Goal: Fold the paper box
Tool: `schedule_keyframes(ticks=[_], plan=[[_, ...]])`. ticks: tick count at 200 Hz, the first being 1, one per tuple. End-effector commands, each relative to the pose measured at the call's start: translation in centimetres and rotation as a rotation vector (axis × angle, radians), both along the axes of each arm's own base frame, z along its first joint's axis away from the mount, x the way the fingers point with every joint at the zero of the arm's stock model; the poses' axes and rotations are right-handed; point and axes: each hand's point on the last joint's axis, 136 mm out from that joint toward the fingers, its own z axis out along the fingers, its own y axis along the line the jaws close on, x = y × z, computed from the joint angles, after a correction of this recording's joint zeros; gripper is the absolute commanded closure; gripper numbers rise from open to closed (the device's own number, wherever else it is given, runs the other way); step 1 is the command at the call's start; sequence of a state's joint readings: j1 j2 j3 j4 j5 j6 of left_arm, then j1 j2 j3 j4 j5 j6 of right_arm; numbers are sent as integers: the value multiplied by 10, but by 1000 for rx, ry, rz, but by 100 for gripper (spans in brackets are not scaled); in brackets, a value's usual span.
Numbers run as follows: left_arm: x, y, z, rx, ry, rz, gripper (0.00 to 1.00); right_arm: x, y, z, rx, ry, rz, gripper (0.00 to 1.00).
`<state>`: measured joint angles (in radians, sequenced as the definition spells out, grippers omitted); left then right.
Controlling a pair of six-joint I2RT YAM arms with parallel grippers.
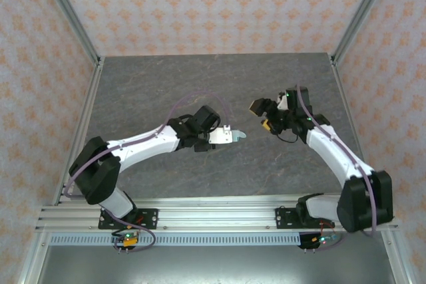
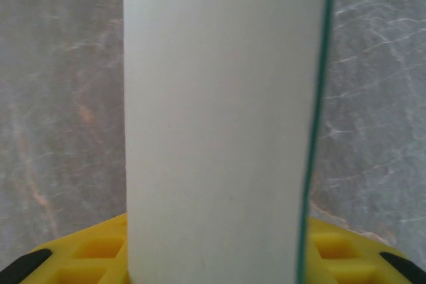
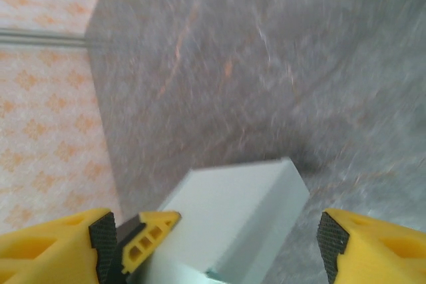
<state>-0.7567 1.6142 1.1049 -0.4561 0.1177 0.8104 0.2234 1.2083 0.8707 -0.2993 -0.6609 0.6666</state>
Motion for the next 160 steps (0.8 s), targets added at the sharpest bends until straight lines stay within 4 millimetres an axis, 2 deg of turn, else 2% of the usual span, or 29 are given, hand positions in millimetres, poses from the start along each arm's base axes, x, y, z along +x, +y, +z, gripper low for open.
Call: schedule_keyframes(ticks=[1,21,43,60,75,101,123,160], plan=[[-17,8,-21,50,195,-5,61,3,-27,5,-181,-165,-38,21],[-15,0,-23,54,262,-31,61,-9,-21,-3,-238,-275,59,24],[-9,-5,-20,45,312,-42,58,-33,-7,-21,-340,-390,227,25],[-10,-7,-19,25,363,-63,56,-50,8,-30,-352,-464,339,24],[-6,-9,-18,0,384,-67,54,-66,27,-28,-354,-584,490,24],[0,-15,-16,-33,381,-84,44,-56,27,-34,-502,-699,493,21],[5,-18,-10,-67,368,-90,32,-38,28,-27,-477,-719,398,20],[16,-19,11,-147,297,-76,26,-44,38,-29,-444,-718,439,22]])
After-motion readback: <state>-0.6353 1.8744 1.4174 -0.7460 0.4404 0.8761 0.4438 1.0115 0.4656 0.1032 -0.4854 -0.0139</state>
